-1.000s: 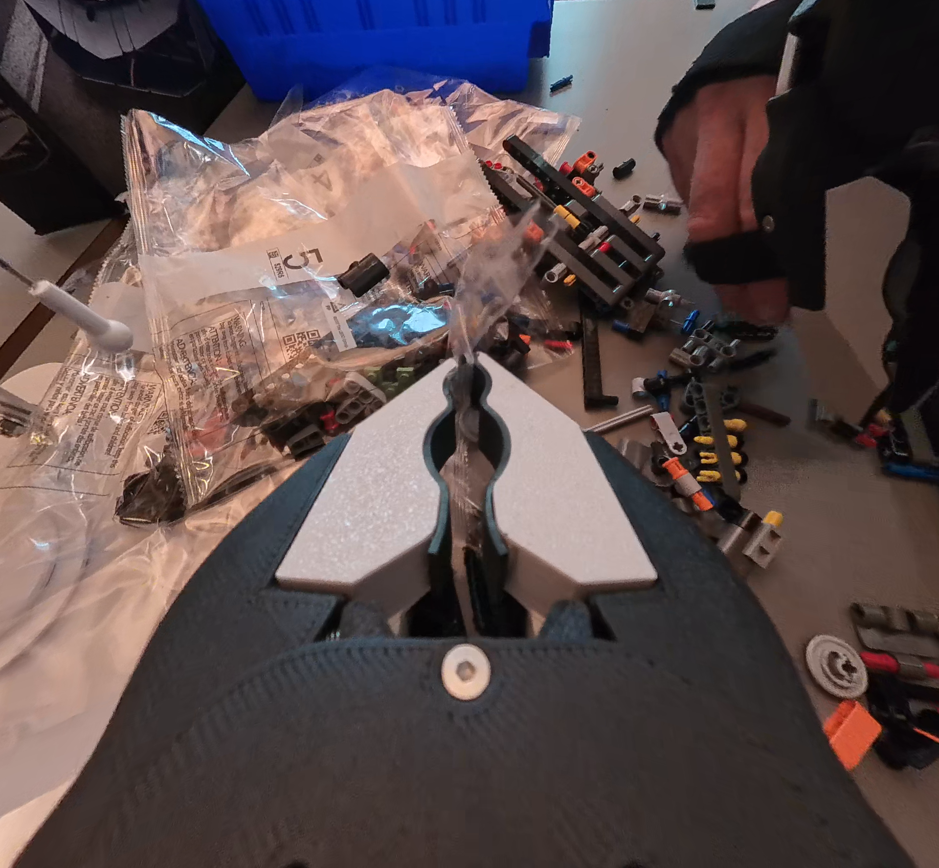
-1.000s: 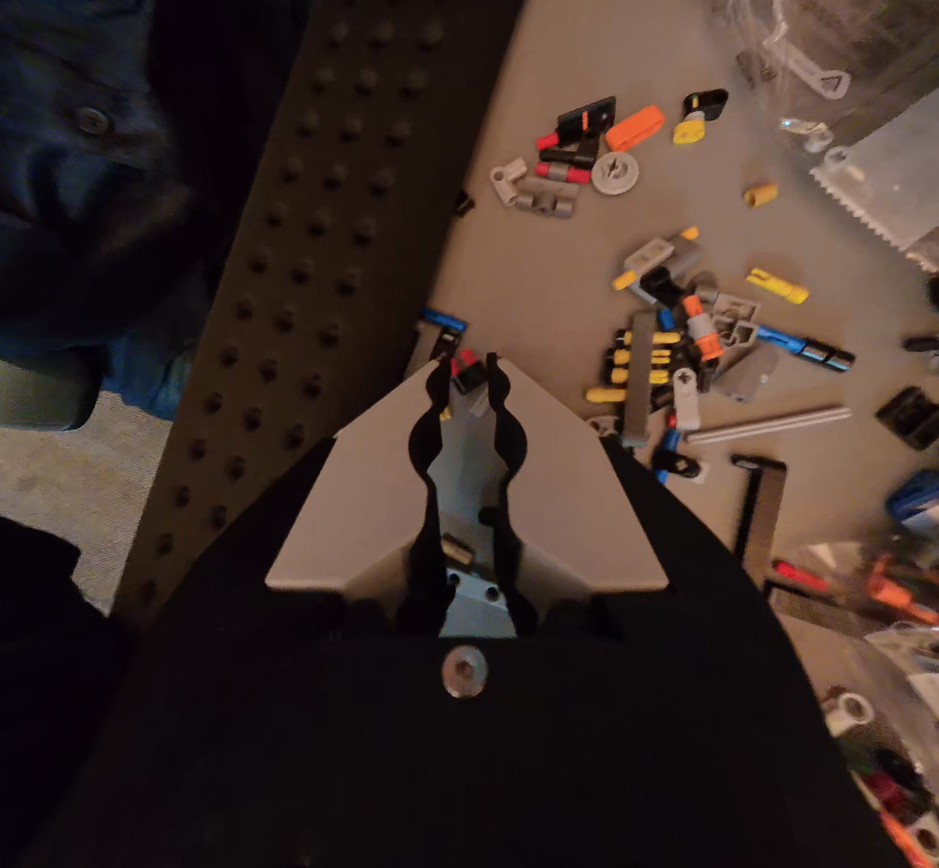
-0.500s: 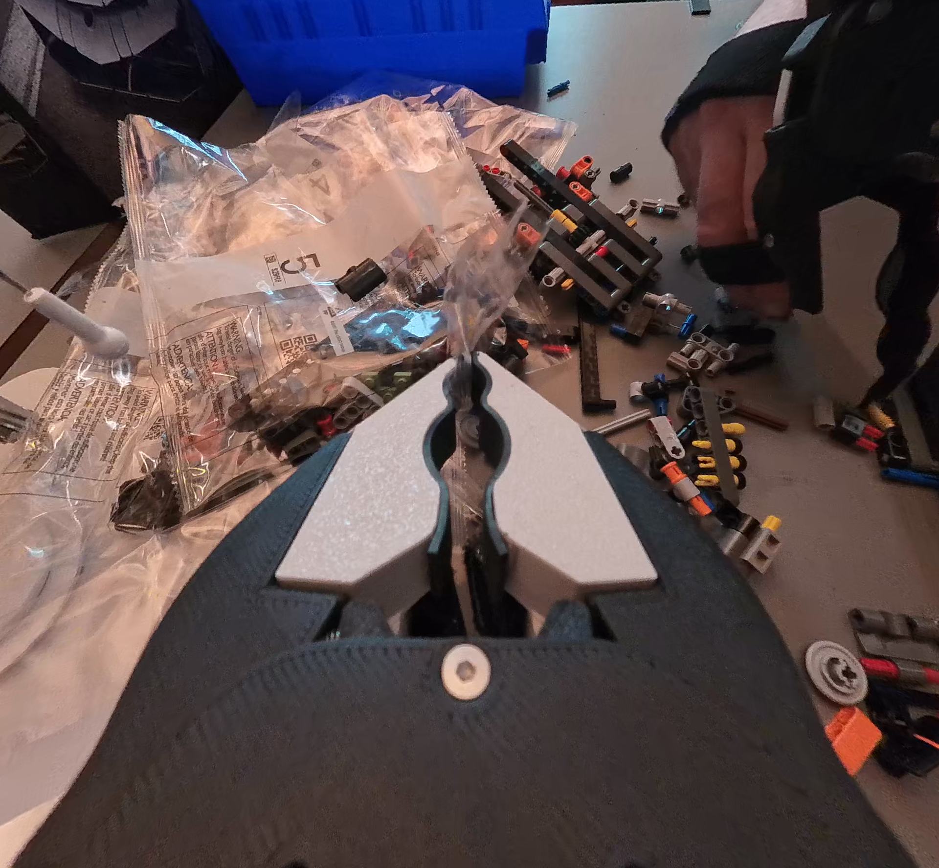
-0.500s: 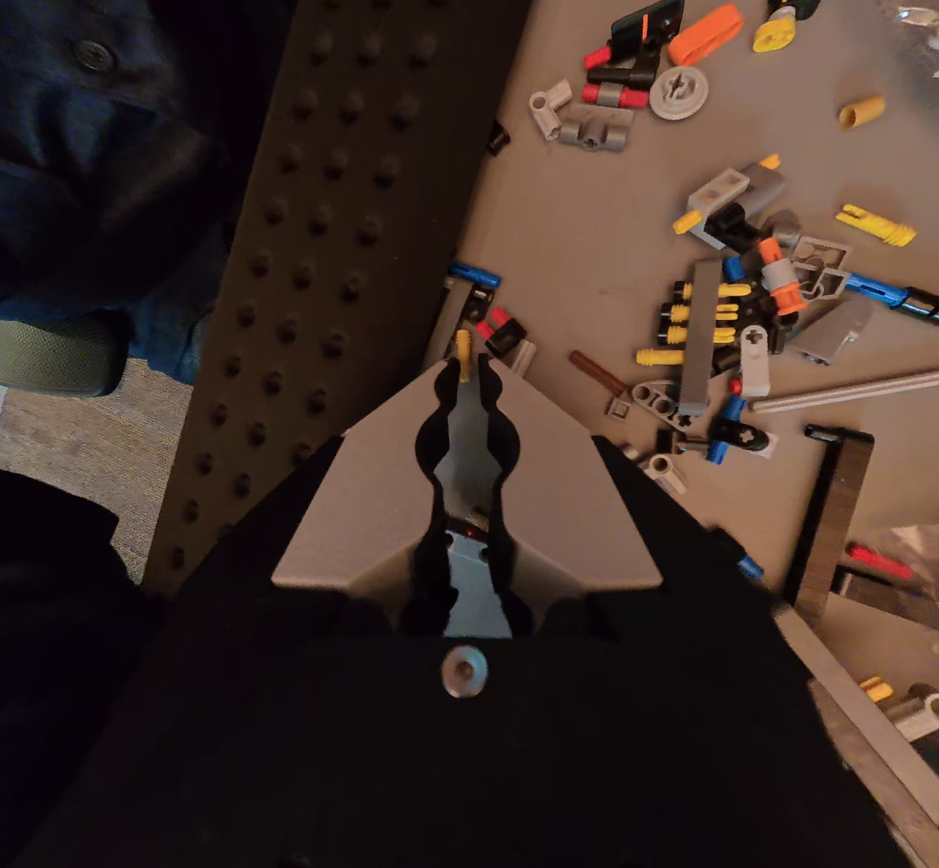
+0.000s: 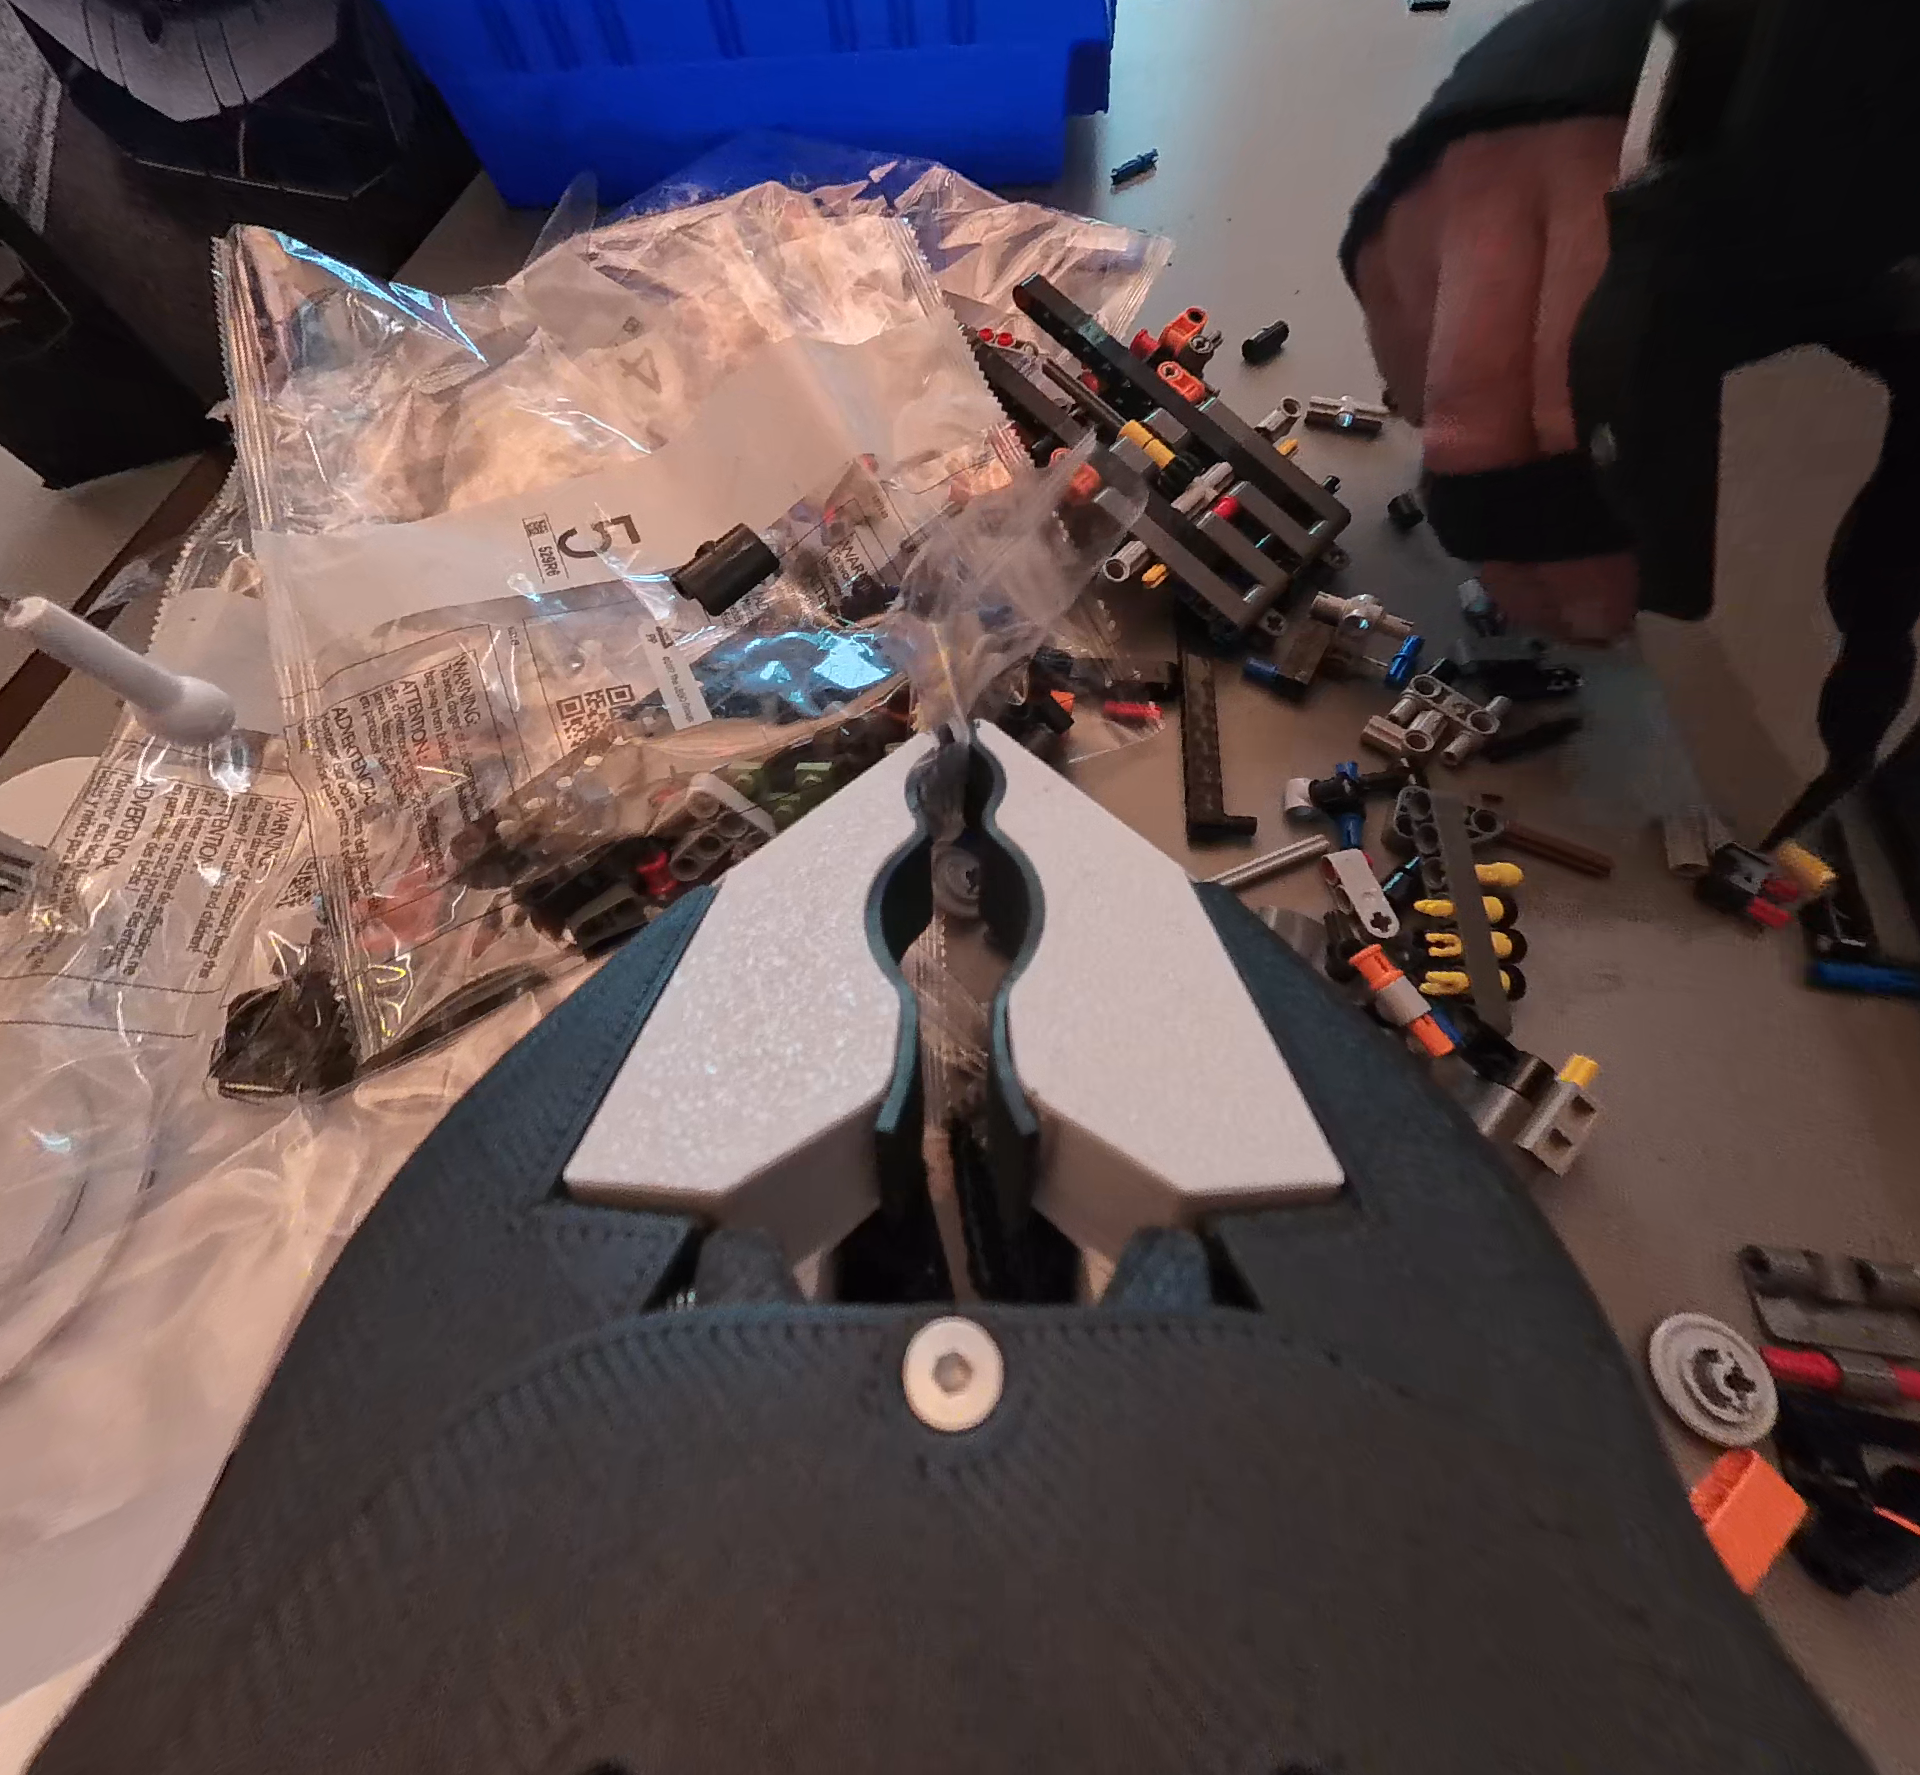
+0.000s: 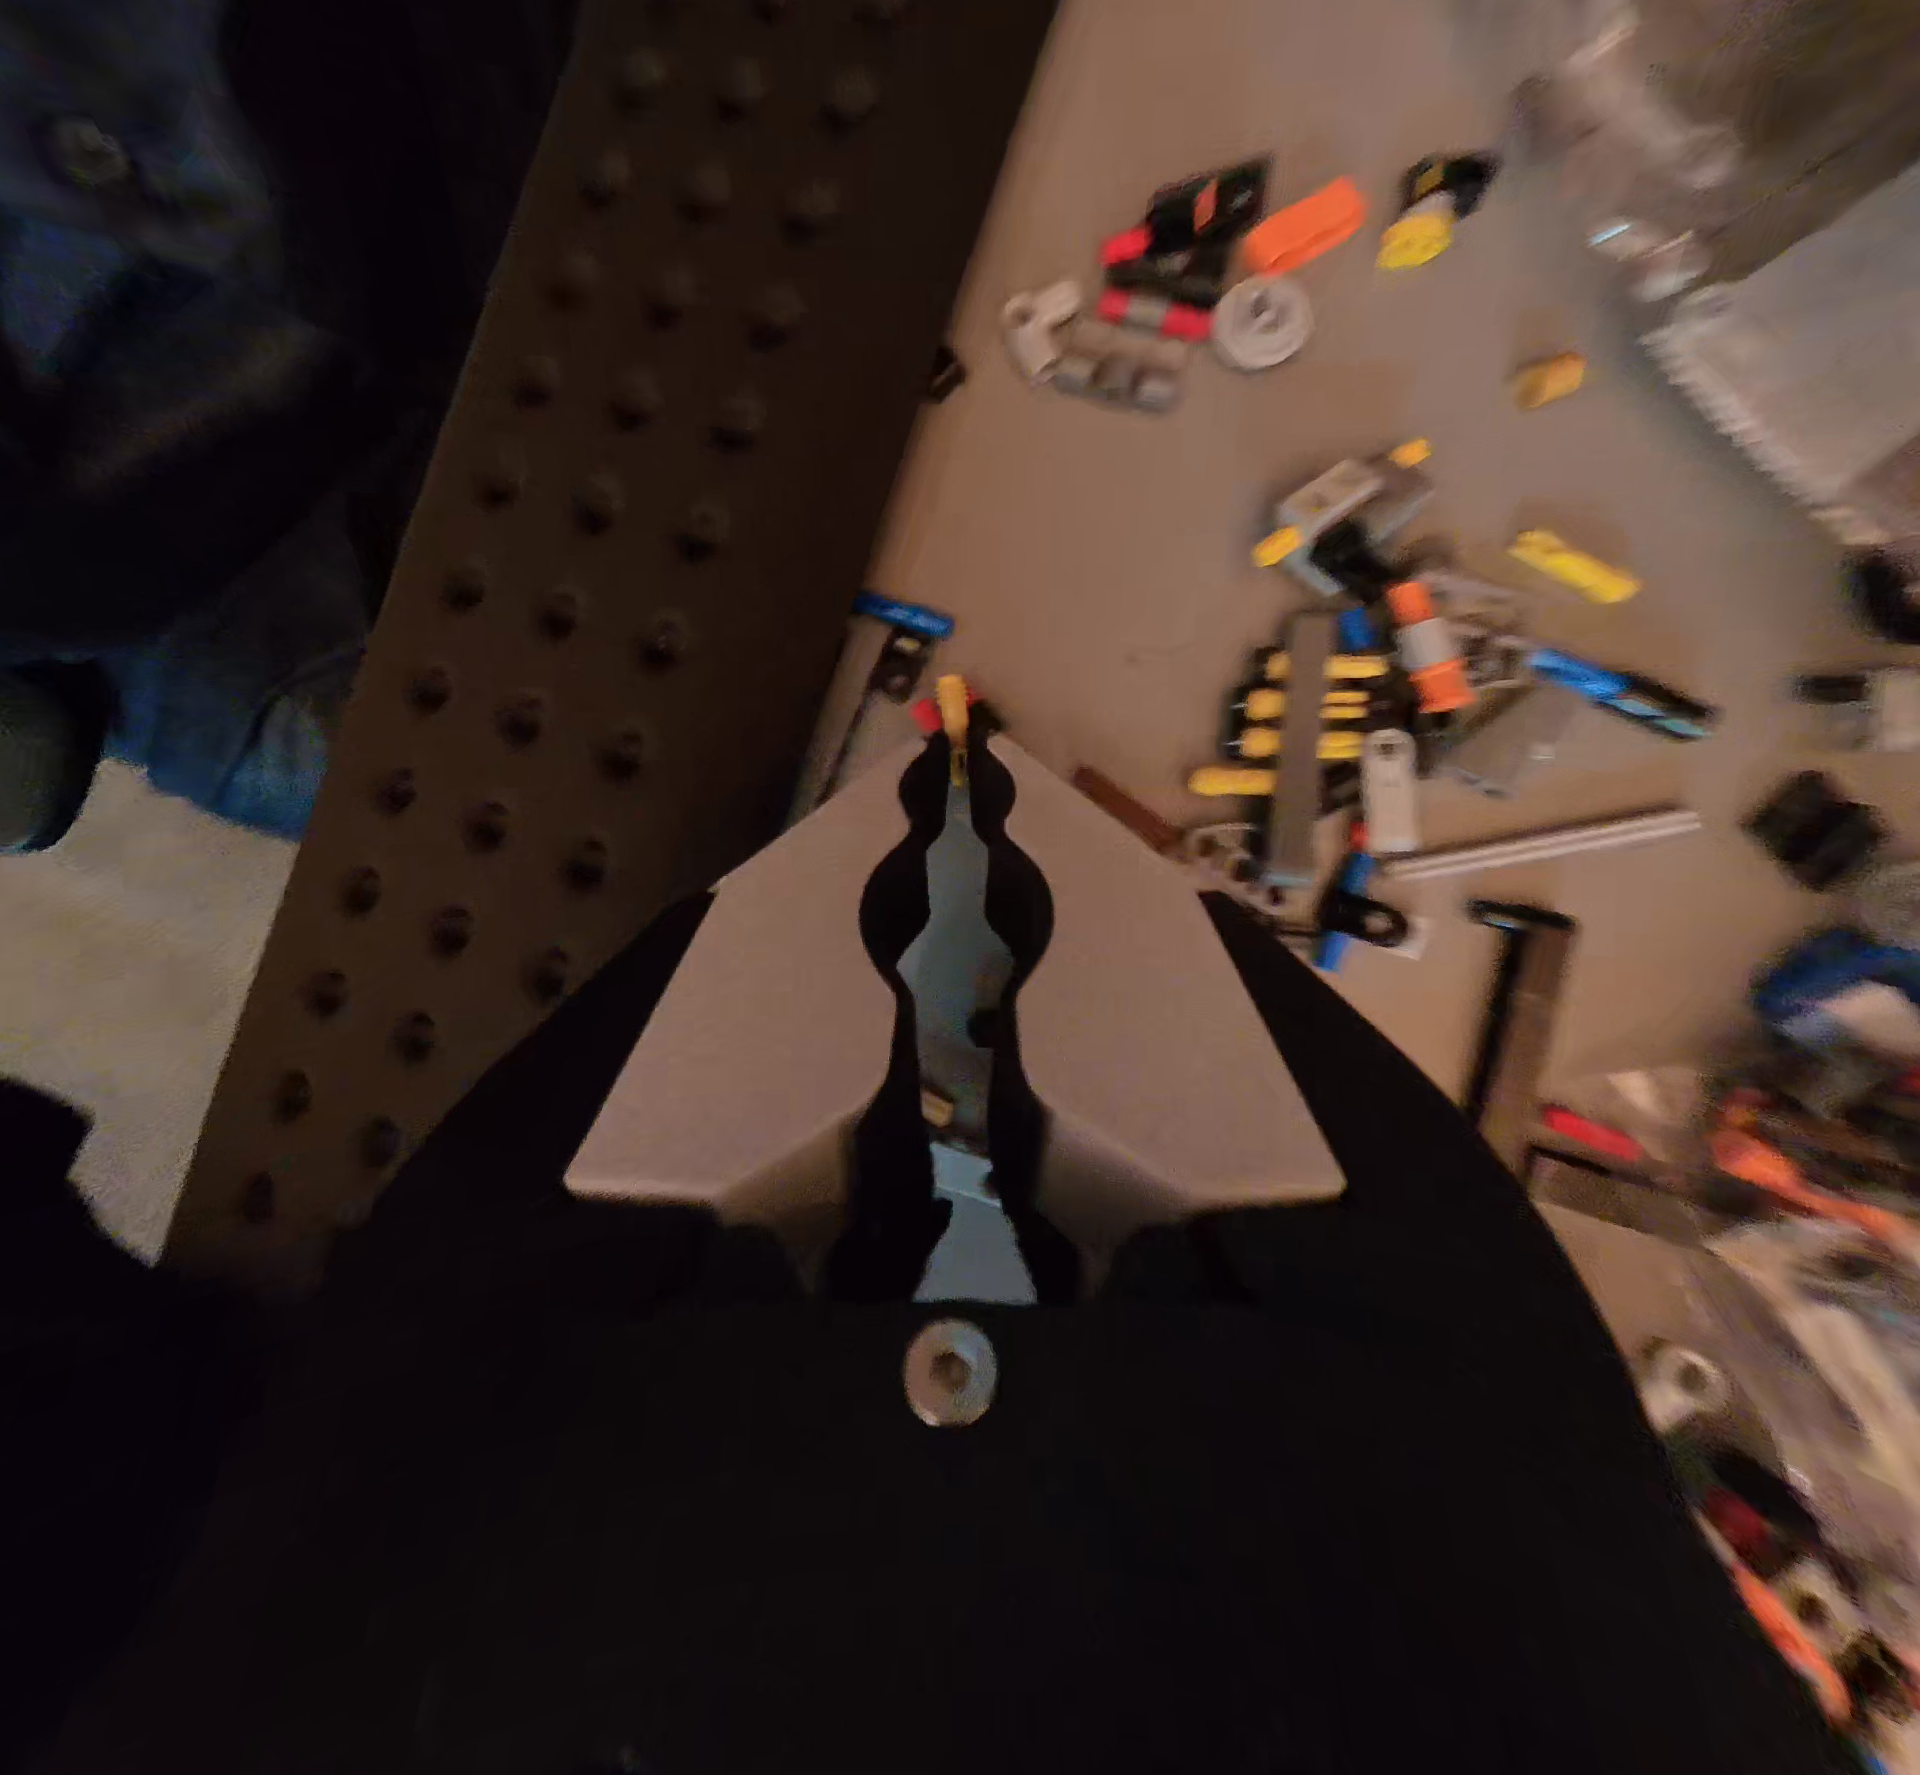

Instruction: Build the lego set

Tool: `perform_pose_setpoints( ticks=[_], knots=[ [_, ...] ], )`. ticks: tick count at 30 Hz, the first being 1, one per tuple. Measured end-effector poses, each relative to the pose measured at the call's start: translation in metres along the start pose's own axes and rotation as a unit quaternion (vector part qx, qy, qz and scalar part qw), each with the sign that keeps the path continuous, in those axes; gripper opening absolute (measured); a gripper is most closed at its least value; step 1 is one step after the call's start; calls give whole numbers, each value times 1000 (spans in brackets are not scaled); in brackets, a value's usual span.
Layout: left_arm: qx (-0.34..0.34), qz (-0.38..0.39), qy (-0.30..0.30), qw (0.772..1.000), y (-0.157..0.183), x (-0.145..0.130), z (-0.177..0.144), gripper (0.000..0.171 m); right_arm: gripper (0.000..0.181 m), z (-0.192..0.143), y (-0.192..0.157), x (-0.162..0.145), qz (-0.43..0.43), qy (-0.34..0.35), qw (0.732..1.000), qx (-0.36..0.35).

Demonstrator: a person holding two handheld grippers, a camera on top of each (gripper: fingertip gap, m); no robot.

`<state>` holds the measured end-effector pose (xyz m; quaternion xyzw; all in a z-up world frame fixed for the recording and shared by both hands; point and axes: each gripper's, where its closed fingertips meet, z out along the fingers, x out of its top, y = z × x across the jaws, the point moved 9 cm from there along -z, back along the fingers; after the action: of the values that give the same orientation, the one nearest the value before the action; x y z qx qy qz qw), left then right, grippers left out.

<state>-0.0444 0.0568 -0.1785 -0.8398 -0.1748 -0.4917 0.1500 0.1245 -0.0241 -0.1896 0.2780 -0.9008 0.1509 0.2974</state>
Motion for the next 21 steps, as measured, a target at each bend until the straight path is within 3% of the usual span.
perform_pose_setpoints(
  ticks=[3, 8, 17, 21],
  knots=[
    [0, 5, -3, 1000, 1, 0, 1, 0, 1, -25, 20, 3, -1, 61, 991, -119],
    [-5, 27, -8, 1000, 10, 5, 8, 0, 0, -69, 42, 1, 26, 147, 947, -285],
    [-10, 36, -12, 999, 15, 6, 14, 0, 1, -74, 45, 5, 22, 146, 927, -346],
    [-6, 43, -16, 999, 16, 7, 14, 0, 1, -72, 52, 0, 36, 108, 915, -387]
  ],
)
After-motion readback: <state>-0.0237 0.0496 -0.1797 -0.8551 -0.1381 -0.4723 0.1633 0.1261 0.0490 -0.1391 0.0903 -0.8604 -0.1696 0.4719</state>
